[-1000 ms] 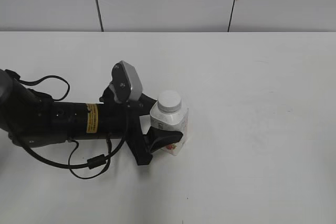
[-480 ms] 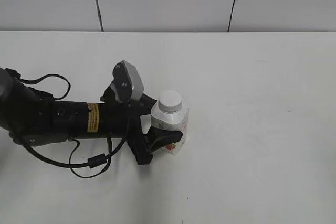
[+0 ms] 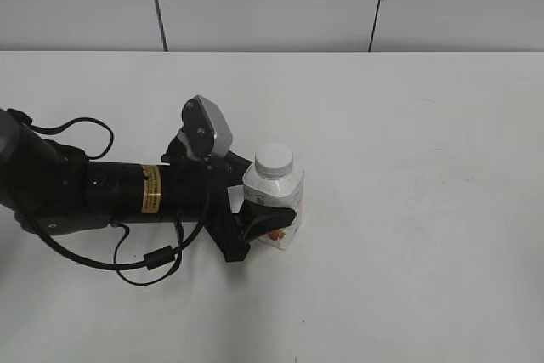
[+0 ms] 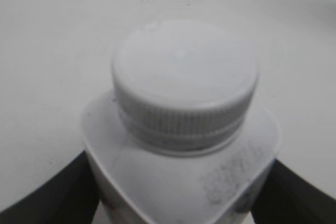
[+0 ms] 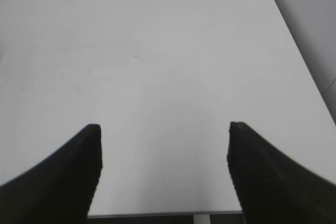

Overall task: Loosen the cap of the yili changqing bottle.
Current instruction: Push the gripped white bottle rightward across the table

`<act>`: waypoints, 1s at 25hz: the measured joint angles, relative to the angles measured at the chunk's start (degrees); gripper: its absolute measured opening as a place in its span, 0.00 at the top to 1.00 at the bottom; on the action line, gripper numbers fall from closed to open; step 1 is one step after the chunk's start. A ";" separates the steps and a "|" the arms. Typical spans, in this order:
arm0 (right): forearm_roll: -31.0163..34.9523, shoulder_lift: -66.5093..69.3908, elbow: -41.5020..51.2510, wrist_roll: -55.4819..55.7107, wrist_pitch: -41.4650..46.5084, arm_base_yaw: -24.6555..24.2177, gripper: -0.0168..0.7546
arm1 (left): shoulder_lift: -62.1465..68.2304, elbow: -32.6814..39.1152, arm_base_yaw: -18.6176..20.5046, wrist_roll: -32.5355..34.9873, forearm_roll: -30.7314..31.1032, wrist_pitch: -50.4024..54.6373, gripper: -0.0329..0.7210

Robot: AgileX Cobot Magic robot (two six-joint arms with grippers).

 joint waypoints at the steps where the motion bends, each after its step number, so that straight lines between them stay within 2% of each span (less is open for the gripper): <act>1: 0.06 0.00 0.00 0.00 0.00 0.00 0.22 | 0.00 0.00 0.00 -0.18 -0.01 0.05 0.31; 9: 0.71 2.62 -1.70 0.00 0.24 0.00 0.22 | -0.11 -0.35 0.00 -1.06 1.74 0.86 0.31; 15: 1.56 21.12 -8.20 0.00 1.34 0.00 0.22 | -0.17 -0.79 0.26 -0.95 6.50 1.07 0.31; 22: 3.16 43.39 -16.73 -4.80 3.85 0.00 0.22 | -0.22 -0.85 0.37 -1.00 6.90 1.06 0.31; 25: 3.16 51.77 -20.72 -8.49 4.03 0.12 0.27 | -0.22 -0.85 0.37 -1.00 6.90 1.06 0.31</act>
